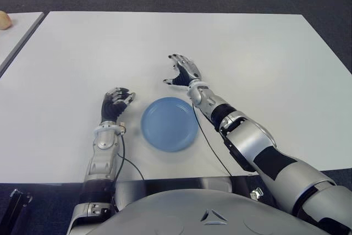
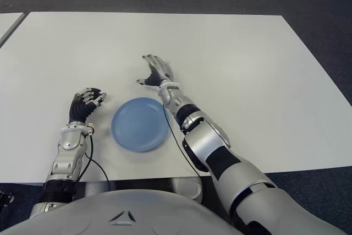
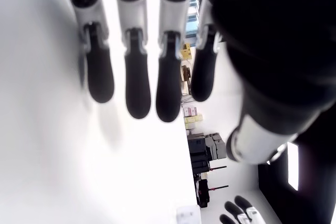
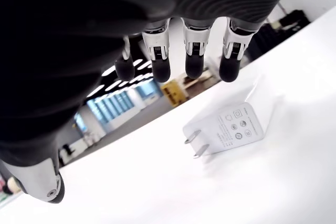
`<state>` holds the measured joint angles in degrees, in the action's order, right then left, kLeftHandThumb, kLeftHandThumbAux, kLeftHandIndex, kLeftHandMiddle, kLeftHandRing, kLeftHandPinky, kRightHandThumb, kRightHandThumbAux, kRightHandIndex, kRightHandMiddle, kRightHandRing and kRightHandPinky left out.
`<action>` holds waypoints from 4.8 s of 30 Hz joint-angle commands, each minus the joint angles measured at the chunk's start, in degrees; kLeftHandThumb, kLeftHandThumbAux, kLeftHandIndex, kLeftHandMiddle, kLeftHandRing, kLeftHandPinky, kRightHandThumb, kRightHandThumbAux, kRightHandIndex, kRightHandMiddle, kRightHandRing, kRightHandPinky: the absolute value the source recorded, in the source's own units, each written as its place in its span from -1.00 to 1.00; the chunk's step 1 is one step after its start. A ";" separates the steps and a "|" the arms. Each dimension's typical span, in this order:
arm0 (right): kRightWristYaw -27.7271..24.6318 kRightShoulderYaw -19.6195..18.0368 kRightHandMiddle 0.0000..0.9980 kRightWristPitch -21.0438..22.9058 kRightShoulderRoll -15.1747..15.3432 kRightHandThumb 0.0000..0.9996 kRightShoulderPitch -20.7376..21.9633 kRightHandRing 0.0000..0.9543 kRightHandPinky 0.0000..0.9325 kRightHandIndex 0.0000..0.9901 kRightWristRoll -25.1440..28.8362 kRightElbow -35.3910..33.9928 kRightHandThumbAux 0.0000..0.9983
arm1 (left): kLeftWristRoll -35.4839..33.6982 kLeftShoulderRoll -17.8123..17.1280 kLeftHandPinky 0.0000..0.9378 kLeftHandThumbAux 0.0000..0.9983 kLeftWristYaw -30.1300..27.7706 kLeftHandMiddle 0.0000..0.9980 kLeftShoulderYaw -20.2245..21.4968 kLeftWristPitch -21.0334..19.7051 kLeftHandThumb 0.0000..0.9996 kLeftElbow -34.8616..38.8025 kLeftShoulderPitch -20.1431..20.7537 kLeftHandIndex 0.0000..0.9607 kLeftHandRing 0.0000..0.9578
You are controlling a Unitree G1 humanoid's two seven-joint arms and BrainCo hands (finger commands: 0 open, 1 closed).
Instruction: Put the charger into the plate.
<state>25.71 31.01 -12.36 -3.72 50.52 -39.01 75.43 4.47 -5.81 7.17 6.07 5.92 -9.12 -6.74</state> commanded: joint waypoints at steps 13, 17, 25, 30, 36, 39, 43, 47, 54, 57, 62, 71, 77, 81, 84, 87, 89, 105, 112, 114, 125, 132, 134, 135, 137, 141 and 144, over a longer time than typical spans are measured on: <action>0.58 5.84 -1.00 -1.29 -1.42 0.24 2.02 -0.98 -0.76 -0.94 -5.59 1.97 0.31 | 0.42 -0.40 0.01 0.45 0.67 -0.01 0.82 0.97 0.41 -0.89 -0.28 -0.11 0.03; 0.38 6.74 -1.00 -1.16 -1.37 0.24 2.06 -0.97 -0.79 -0.95 -6.30 2.17 0.29 | 0.47 -0.75 0.01 0.45 0.41 -0.03 0.84 1.04 0.40 -1.03 -0.34 -0.12 0.02; -0.31 6.70 -1.00 -1.94 -0.04 0.21 1.28 -0.98 -0.78 -0.97 -6.00 1.93 0.31 | 0.23 -1.22 0.02 0.45 -0.08 -0.03 0.83 1.08 0.40 -1.51 -0.12 -0.12 0.03; -1.12 6.10 -1.00 -2.18 0.21 0.19 0.93 -0.99 -0.81 -0.94 -5.23 1.84 0.36 | 0.23 -1.29 0.03 0.45 -0.06 -0.02 0.70 0.78 0.40 -1.40 -0.10 -0.12 0.04; -1.52 5.31 -1.00 -2.13 0.52 0.11 0.60 -1.00 -0.80 -0.91 -4.36 1.82 0.37 | 0.12 -1.40 0.04 0.45 -0.23 -0.02 0.64 0.74 0.40 -1.47 0.03 -0.12 0.05; -2.13 4.73 -1.00 -1.65 0.87 0.09 0.60 -1.00 -0.81 -0.90 -3.74 1.90 0.38 | 0.11 -1.42 0.04 0.45 -0.28 -0.01 0.60 0.58 0.40 -1.38 0.05 -0.12 0.06; -2.44 4.26 -1.00 -1.18 1.12 0.07 0.64 -1.00 -0.82 -0.90 -3.44 1.94 0.38 | 0.23 -1.47 0.04 0.45 -0.22 -0.01 0.57 0.38 0.40 -1.39 0.08 -0.12 0.06; -2.53 3.38 -1.00 -0.76 1.87 0.05 0.64 -1.00 -0.80 -0.90 -2.80 1.90 0.38 | 0.25 -1.60 0.02 0.45 -0.25 -0.02 0.63 0.04 0.40 -1.34 0.02 -0.12 0.04; -2.43 1.66 -1.00 -0.89 4.27 0.03 -0.22 -1.00 -0.82 -0.91 -1.78 1.35 0.37 | 0.01 -1.90 0.01 0.45 -0.51 -0.04 0.79 0.13 0.40 -1.53 0.09 -0.12 0.01; -2.15 0.68 -1.00 -0.38 5.26 0.02 -0.92 -1.00 -0.82 -0.91 -0.98 0.94 0.37 | 0.10 -1.94 0.01 0.45 -0.40 -0.04 0.74 0.22 0.40 -1.59 0.21 -0.12 0.02; -1.98 -1.03 -1.00 1.10 6.21 0.00 -1.95 -1.00 -0.84 -0.93 0.45 -0.01 0.37 | 0.25 -1.88 0.01 0.45 -0.23 -0.04 0.61 -0.62 0.40 -1.45 0.28 -0.12 0.02; -5.28 -3.73 -1.00 4.36 9.26 -0.06 -4.79 -1.00 -0.93 -0.98 2.80 -4.32 0.36 | 0.01 -1.52 0.01 0.45 -0.30 -0.04 0.44 -1.37 0.40 -0.71 -0.07 -0.12 0.02; -9.77 -4.20 -1.00 11.57 11.86 -0.12 -9.54 -1.00 -0.98 -1.00 2.72 -15.20 0.34 | -0.08 -1.25 0.01 0.45 -0.08 -0.04 0.40 -1.29 0.40 -0.58 -0.10 -0.12 0.01; -14.06 -3.67 -1.00 17.57 13.73 -0.16 -13.02 -1.00 -0.99 -1.00 1.49 -24.60 0.30 | -0.12 -1.12 0.01 0.45 -0.06 -0.04 0.35 -0.78 0.40 -0.83 -0.03 -0.12 0.01; -18.21 -2.99 -1.00 22.52 15.46 -0.19 -15.78 -1.00 -1.00 -1.00 -0.13 -33.09 0.27 | -0.17 -1.11 0.01 0.45 -0.17 -0.05 0.31 -0.45 0.40 -1.12 0.02 -0.12 0.01; -20.36 -2.76 -1.00 24.97 16.28 -0.19 -17.05 -1.00 -1.00 -1.00 -1.19 -37.29 0.24 | -0.21 -0.89 0.01 0.45 -0.07 -0.04 0.25 -0.10 0.40 -1.25 0.04 -0.12 0.01; -21.16 -2.71 -1.00 25.66 16.54 -0.19 -16.86 -1.00 -1.00 -1.00 -1.65 -38.76 0.23 | -0.36 -0.66 0.01 0.45 0.00 -0.03 0.28 -0.08 0.40 -1.25 0.06 -0.12 0.01; -4.24 -3.61 -1.00 5.17 12.43 -0.38 -0.22 -1.00 -1.00 -1.00 0.10 -12.03 0.30 | -0.57 0.76 0.01 0.45 0.59 0.00 0.67 1.65 0.41 -1.00 -1.03 -0.11 0.03; -0.93 -3.31 -1.00 2.49 10.67 -0.53 5.58 -1.00 -1.00 -1.00 -0.05 -5.20 0.34 | -0.61 1.01 0.01 0.45 0.85 -0.01 1.05 2.53 0.41 -1.05 -1.86 -0.12 0.02; -0.63 -3.26 -1.00 2.48 10.02 -0.56 7.10 -1.00 -1.00 -1.00 -0.07 -3.74 0.34 | -0.50 1.02 0.00 0.45 0.88 -0.01 1.10 2.60 0.41 -1.03 -2.07 -0.12 0.02; -0.80 -2.21 -1.00 3.37 8.22 -0.57 11.32 -1.00 -1.00 -1.00 -0.85 1.03 0.35 | 0.25 1.04 0.00 0.45 0.69 -0.03 0.99 1.08 0.40 1.19 -3.75 -0.12 0.01; -1.72 -1.04 -1.00 4.46 7.32 -0.55 12.13 -1.00 -1.00 -1.00 -2.00 1.90 0.37 | 1.17 0.94 0.02 0.45 0.75 -0.04 0.77 0.18 0.40 3.13 -5.22 -0.12 0.03; -2.35 -0.32 -1.00 5.22 6.59 -0.56 12.03 -1.00 -1.00 -1.00 -2.58 2.38 0.37 | 1.43 0.82 0.03 0.45 0.72 -0.03 0.69 0.27 0.40 3.43 -5.61 -0.12 0.03; -2.62 0.04 -1.00 5.56 6.28 -0.57 11.92 -1.00 -1.00 -1.00 -2.86 2.60 0.38 | 1.51 0.77 0.03 0.45 0.68 -0.03 0.69 0.32 0.40 3.48 -5.73 -0.12 0.03; -3.27 0.82 -1.00 6.07 5.78 -0.59 11.49 -1.00 -1.00 -1.00 -3.48 3.02 0.38 | 1.64 0.76 0.03 0.45 0.55 -0.03 0.68 0.43 0.40 3.87 -6.25 -0.12 0.04; -5.61 2.10 -1.00 6.26 5.38 -0.67 10.71 -1.00 -1.00 -1.00 -4.49 3.65 0.38 | 1.86 0.59 0.03 0.45 0.42 -0.03 0.74 0.79 0.40 4.07 -6.95 -0.12 0.04; -7.23 2.52 -1.00 6.06 5.25 -0.72 10.18 -1.00 -1.00 -1.00 -4.66 3.81 0.39 | 1.85 0.48 0.02 0.45 0.30 -0.02 0.88 1.15 0.40 4.17 -7.60 -0.12 0.04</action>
<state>20.40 32.79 -6.81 1.91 61.80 -43.06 78.48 5.68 -4.93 7.55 6.99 7.18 -4.76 -12.87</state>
